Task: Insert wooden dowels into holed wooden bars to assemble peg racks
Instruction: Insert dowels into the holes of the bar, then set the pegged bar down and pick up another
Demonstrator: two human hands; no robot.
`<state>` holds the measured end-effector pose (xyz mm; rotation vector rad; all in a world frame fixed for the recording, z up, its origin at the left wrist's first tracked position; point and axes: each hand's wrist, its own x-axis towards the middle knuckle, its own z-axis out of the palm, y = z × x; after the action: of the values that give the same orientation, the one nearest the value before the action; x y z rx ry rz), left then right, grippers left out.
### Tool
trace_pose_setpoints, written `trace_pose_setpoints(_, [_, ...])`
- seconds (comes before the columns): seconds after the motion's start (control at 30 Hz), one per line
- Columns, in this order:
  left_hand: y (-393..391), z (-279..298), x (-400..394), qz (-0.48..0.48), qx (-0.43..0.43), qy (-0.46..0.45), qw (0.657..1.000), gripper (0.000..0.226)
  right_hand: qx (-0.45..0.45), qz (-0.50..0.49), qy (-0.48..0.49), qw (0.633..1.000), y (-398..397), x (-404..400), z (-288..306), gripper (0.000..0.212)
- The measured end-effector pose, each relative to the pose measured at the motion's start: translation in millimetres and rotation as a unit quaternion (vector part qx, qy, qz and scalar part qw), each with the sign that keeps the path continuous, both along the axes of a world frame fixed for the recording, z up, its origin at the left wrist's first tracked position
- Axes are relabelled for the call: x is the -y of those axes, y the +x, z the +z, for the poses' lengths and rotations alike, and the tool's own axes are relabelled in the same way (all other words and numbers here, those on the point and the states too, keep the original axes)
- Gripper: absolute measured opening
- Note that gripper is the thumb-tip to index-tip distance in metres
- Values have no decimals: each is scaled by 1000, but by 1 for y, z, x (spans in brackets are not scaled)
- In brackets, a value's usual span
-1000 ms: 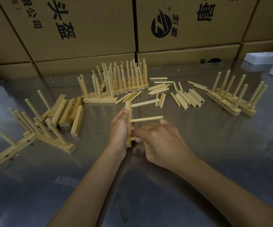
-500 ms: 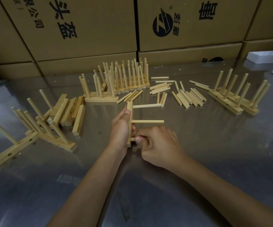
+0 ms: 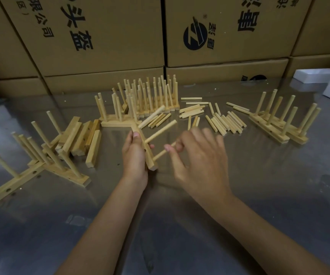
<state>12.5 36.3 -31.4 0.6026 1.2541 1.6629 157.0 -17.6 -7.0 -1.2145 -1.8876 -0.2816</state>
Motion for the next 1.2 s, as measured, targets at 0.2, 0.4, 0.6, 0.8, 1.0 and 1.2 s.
trace_pose_setpoints(0.2, [-9,4,-1,-1,63,9,998,35,-61,64,-243,966,-14,-14,-25,42])
trace_pose_setpoints(0.4, [-15,8,-5,12,50,-15,999,45,-159,71,-306,936,-38,-51,-31,25])
trace_pose_setpoints(0.6, [-17,1,-6,80,-210,-73,972,69,-11,48,-326,944,-70,-97,-24,22])
trace_pose_setpoints(0.8, [-21,1,-8,75,-213,-69,972,64,-4,25,-328,944,-116,-142,-16,24])
trace_pose_setpoints(1.0, [-26,4,-7,77,-208,-68,973,66,-14,-25,-285,958,-147,-173,-18,27])
trace_pose_setpoints(1.2, [-28,2,-13,92,-217,-62,970,62,-17,-57,-243,968,-168,-191,-23,25])
